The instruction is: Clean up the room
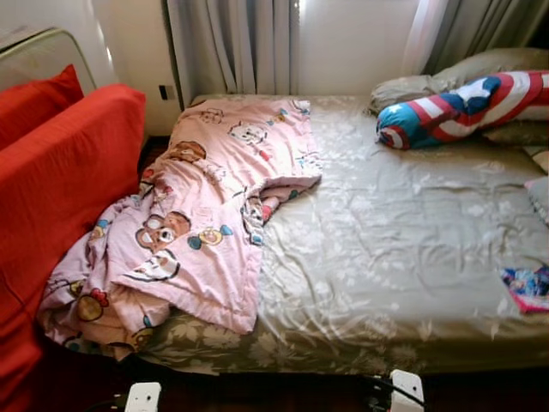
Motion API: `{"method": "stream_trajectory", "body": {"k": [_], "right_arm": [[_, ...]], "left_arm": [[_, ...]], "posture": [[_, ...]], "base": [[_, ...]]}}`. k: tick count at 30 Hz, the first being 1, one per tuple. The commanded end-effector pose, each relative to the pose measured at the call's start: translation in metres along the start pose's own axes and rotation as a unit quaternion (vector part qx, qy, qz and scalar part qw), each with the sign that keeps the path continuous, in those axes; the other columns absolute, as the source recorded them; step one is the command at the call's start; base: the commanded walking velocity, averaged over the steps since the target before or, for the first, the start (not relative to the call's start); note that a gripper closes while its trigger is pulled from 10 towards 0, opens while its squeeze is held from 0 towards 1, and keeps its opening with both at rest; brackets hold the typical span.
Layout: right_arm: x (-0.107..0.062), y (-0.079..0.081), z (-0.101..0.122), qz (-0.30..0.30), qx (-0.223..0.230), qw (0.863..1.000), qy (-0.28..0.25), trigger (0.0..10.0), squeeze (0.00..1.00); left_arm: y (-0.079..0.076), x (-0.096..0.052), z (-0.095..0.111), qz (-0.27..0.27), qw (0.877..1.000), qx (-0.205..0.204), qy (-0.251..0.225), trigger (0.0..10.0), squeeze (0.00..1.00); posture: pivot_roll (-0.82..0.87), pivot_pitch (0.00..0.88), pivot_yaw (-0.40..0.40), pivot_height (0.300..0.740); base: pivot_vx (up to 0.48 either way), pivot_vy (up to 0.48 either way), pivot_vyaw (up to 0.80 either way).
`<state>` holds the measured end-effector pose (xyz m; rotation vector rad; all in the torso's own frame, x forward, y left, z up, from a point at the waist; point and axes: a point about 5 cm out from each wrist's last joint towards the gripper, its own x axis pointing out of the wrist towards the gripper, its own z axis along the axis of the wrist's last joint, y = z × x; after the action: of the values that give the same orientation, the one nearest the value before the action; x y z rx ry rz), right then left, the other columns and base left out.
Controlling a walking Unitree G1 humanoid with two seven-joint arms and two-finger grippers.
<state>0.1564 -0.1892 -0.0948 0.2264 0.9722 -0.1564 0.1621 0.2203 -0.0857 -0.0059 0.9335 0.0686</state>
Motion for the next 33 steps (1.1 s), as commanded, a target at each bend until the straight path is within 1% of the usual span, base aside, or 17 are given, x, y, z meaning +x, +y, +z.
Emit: {"method": "stream_trajectory", "body": {"k": [1, 6, 22, 33], "right_arm": [[0.0016, 0.0073, 0.0034, 0.008, 0.002, 1.0, -0.004, 10.0, 0.0], [0.0014, 0.0067, 0.0028, 0.008, 0.002, 1.0, -0.003, 10.0, 0.0], [0.001, 0.0054, 0.0006, 0.008, -0.001, 1.0, 0.002, 10.0, 0.0], [0.0011, 0.0064, 0.0005, 0.009, -0.003, 1.0, 0.002, 10.0, 0.0]], "left_arm": [[0.0071, -0.0019, -0.0044, 0.01, 1.0, 0.003, 0.01, 10.0, 0.0], [0.0047, -0.0014, -0.0044, 0.009, 1.0, 0.001, 0.01, 10.0, 0.0], [0.0039, -0.0024, -0.0088, 0.009, 1.0, 0.001, 0.015, 10.0, 0.0], [0.0065, -0.0035, -0.0107, 0.011, 1.0, 0.0, 0.015, 10.0, 0.0]], "posture": [[0.04, 0.04, -0.009, 0.74], [0.04, 0.043, -0.01, 0.74], [0.04, 0.039, -0.009, 0.74], [0.04, 0.031, -0.009, 0.74]], "base": [[0.0, 0.345, 0.0], [0.0, 0.345, 0.0], [0.0, 0.34, 0.0], [0.0, 0.0, 0.0]]}}
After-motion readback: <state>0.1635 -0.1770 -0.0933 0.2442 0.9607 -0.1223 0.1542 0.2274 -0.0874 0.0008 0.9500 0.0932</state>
